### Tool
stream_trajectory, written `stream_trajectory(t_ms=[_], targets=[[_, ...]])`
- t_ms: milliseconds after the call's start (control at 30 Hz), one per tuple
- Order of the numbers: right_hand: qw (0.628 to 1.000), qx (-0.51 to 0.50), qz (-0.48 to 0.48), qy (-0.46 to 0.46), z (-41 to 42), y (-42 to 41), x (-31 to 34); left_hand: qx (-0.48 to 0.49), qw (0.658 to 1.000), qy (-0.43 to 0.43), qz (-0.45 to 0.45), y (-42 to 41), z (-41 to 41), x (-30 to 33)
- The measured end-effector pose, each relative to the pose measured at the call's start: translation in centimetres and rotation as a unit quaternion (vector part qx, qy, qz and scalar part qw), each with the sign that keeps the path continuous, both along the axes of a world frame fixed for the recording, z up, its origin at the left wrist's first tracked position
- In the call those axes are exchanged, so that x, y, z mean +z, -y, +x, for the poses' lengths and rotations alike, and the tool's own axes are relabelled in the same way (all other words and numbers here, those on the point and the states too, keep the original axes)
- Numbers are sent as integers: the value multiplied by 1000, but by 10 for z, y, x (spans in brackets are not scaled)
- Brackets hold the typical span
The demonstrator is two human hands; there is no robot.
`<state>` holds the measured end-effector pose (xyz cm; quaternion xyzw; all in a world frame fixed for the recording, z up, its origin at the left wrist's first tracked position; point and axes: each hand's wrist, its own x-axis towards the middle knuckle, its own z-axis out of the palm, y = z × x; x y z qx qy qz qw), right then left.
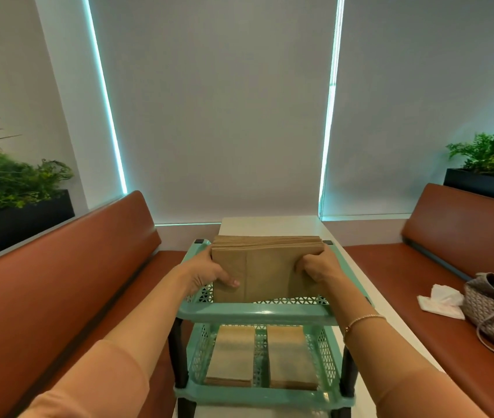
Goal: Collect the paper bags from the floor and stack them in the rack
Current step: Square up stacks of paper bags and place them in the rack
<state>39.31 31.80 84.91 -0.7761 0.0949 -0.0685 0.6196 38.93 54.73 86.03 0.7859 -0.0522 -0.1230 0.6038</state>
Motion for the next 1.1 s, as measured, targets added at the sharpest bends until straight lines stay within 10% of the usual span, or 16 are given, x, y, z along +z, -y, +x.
stream_trajectory(t_ms=[667, 1100], targets=[[996, 38, 79, 26, -11, 0, 7, 37, 997, 34, -54, -4, 9, 0], [988, 40, -150, 16, -4, 21, 20, -74, 921, 165, 345, -17, 17, 28]])
